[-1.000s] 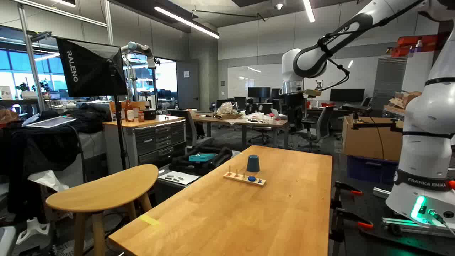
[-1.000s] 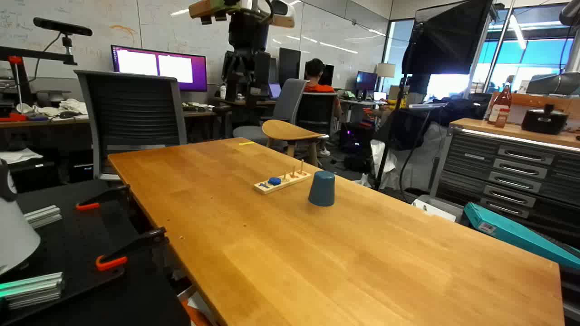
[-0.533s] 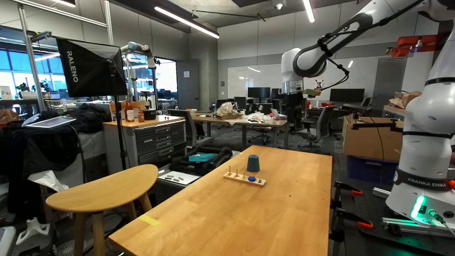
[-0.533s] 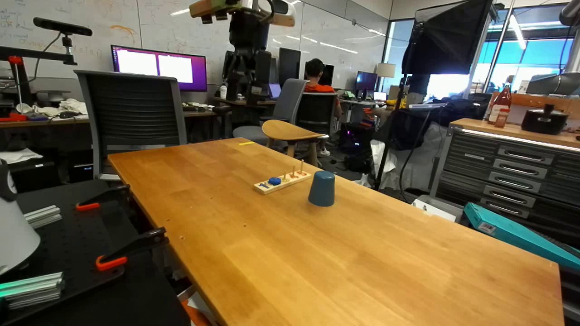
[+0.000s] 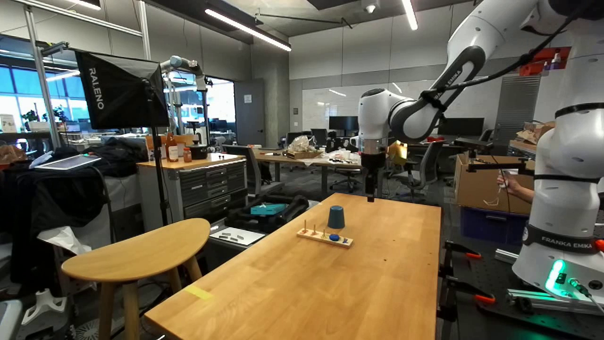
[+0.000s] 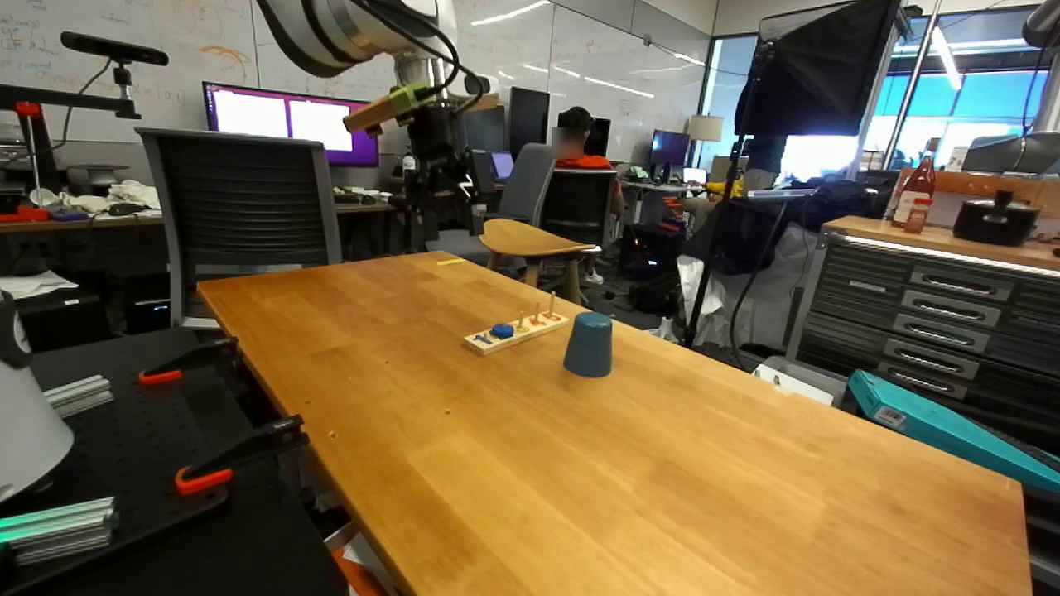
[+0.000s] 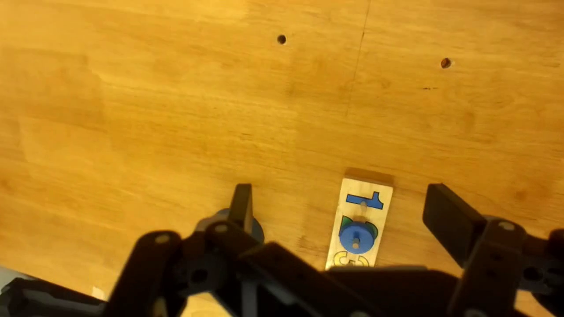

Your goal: Pick up the blue object from the wooden holder and put it on the table

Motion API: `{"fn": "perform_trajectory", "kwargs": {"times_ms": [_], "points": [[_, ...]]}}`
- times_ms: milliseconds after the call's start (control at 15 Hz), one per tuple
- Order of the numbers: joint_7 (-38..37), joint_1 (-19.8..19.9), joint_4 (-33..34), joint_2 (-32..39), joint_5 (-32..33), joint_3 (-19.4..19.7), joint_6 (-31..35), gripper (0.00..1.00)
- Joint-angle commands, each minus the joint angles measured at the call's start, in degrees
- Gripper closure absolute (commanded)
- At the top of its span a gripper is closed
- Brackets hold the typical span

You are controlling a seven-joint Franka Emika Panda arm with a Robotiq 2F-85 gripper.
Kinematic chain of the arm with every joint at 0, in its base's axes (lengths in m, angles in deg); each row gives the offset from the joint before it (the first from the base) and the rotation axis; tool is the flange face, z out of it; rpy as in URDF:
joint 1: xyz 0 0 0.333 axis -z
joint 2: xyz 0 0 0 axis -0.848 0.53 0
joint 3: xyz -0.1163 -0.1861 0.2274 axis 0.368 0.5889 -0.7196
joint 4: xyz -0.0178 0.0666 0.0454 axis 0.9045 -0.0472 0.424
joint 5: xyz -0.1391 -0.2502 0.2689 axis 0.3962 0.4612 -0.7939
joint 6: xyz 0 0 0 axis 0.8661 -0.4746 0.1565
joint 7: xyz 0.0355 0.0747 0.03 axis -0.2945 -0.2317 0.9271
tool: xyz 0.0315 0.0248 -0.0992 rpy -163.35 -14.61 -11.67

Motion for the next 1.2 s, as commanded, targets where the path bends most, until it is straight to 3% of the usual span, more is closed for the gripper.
{"fn": "perform_trajectory", "kwargs": {"times_ms": [0, 267, 533, 1133], "points": [[-6.8, -1.3, 6.8, 10.8, 5.3, 0.8, 4.6, 0.0], [-6.9, -3.2, 13.3, 20.1, 2.0, 3.3, 8.6, 0.0], [-2.4, -3.0, 23.1, 28.7, -5.1, 5.3, 11.2, 0.0], [4.9, -2.1, 40.8, 39.3, -15.7, 7.1, 4.2, 0.0]]}}
